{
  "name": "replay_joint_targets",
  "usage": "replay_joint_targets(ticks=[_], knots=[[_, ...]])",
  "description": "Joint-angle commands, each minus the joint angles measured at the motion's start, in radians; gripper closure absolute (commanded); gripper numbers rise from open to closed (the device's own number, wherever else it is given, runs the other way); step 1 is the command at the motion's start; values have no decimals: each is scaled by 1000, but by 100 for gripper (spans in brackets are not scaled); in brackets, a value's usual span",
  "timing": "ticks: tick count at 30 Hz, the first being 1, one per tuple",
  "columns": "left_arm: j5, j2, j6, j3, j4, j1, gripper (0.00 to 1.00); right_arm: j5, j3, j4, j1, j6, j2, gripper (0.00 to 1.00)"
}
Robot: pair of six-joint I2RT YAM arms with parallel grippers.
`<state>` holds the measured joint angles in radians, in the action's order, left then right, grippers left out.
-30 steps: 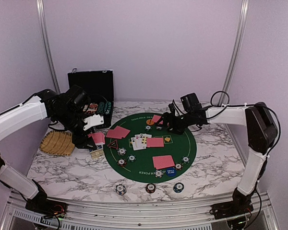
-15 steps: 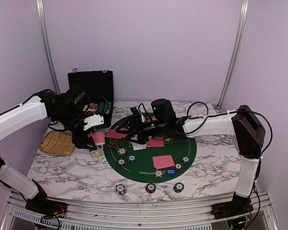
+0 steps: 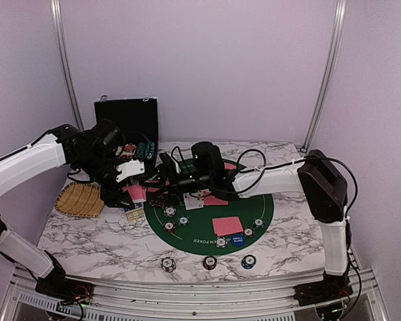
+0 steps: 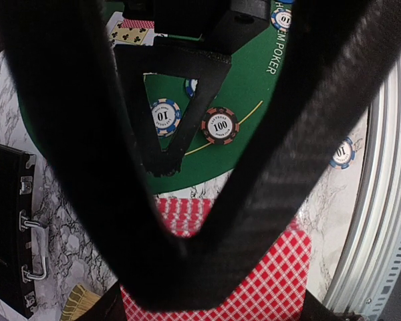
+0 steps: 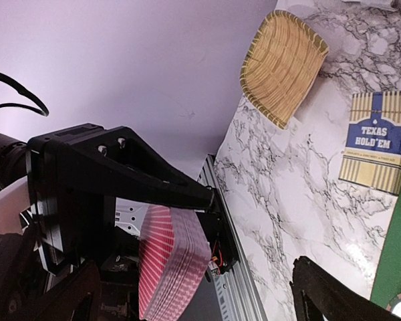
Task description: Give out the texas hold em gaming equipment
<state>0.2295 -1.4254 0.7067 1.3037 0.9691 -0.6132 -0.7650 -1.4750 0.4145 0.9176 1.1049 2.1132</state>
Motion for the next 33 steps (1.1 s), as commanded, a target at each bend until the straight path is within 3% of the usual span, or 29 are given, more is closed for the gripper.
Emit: replay_joint_targets(ticks=[1, 15, 24, 33], knots=[[30, 8, 4, 18, -6, 6, 91, -24, -76, 65, 23, 55, 58, 3], [36, 12, 8, 17, -6, 6, 91, -56, -206, 72, 50, 111, 179, 10], [37, 19, 10, 14, -6, 6, 91, -82, -183, 68, 39, 115, 202, 12], [39, 19, 10, 10, -6, 6, 91, -87, -103, 88, 2, 117, 149, 30]])
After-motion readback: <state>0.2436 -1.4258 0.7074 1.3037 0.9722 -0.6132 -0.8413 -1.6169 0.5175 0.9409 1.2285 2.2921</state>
